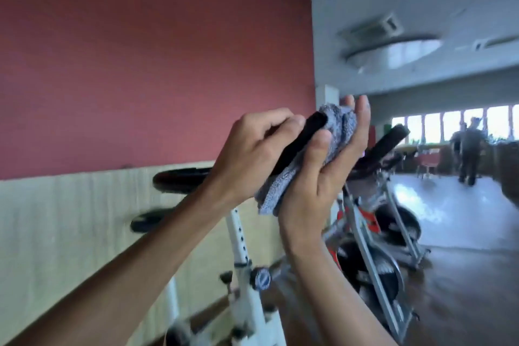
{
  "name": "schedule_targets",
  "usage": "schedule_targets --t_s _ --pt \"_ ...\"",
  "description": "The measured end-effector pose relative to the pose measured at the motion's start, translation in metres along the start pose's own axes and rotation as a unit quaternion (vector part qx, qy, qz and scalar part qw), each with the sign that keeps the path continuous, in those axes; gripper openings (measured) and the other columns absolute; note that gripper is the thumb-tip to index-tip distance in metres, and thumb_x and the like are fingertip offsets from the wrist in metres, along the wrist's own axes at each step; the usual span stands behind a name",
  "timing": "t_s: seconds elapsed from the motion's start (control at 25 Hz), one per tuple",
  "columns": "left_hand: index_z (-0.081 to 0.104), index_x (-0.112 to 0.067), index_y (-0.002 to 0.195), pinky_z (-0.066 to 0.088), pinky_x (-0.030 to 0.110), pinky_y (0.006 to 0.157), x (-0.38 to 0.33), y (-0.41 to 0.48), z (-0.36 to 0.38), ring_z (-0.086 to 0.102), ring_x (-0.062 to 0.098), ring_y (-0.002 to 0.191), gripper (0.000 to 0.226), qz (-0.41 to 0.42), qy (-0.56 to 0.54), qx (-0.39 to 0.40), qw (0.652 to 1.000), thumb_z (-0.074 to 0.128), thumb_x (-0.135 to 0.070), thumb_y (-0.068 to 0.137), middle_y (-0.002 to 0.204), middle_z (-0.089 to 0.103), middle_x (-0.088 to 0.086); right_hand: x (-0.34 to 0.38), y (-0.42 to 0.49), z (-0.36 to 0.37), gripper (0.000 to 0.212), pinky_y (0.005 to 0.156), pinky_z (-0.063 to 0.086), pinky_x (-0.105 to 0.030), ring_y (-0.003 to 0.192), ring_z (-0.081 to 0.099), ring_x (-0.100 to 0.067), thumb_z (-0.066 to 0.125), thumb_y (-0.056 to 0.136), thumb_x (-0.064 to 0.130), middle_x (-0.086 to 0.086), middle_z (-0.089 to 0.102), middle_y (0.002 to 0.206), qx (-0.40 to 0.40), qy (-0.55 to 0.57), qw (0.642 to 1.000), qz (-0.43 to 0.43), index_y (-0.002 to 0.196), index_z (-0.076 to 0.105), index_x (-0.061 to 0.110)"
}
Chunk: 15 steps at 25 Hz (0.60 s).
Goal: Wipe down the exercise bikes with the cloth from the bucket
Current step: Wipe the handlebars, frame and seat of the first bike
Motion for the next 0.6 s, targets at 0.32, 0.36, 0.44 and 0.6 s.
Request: schedule_targets --t_s 0.32,0.36,0.44,0.6 --pt "0.054 0.017 0.078 0.031 0.034 0.060 0.000 0.001 -0.006 0.038 0.021 0.065 0.050 0.090 0.005 -0.013 0.996 0.057 -0.029 0.097 0.067 0.046 0.010 0.002 -0.005 0.002 0.054 0.120 0.011 -0.015 0.151 0.005 0.002 0.038 0.108 0.023 0.005 0.009 0.167 -0.022 -0.010 0.991 -0.131 0.157 0.016 0.023" --pt "0.056 0.018 0.080 0.033 0.035 0.062 0.000 0.001 -0.008 0.040 0.021 0.066 0.051 0.098 0.009 -0.013 0.995 0.058 -0.031 0.096 0.069 0.049 0.011 0.005 -0.006 0.004 0.053 0.117 0.009 -0.010 0.150 0.004 0.003 0.036 0.108 0.024 0.005 0.007 0.167 -0.033 -0.009 0.989 -0.145 0.157 0.017 0.022" --pt "0.066 0.013 0.079 0.041 0.038 0.063 0.000 -0.001 -0.013 0.046 0.023 0.066 0.044 0.113 0.011 -0.018 0.993 0.060 -0.027 0.097 0.070 0.058 0.016 0.008 -0.008 0.007 0.049 0.113 0.009 -0.007 0.150 0.004 0.004 0.031 0.109 0.023 0.003 0.007 0.167 -0.059 -0.005 0.985 -0.163 0.157 0.021 0.020" --pt "0.075 -0.002 0.106 0.057 0.025 0.077 0.001 -0.015 -0.012 0.073 0.012 0.092 0.020 0.140 -0.030 -0.009 0.990 0.059 -0.010 0.097 0.101 0.077 0.007 0.006 -0.009 0.008 0.046 0.113 0.013 -0.007 0.150 0.009 0.003 0.031 0.109 0.019 0.003 0.013 0.167 -0.106 0.006 0.977 -0.186 0.156 0.029 0.017"
Point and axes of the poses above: each hand's wrist, its own y-axis towards the middle knuckle, its own z-axis out of the palm, x = y × z, the point moved 9 cm from there along y, towards the middle knuckle
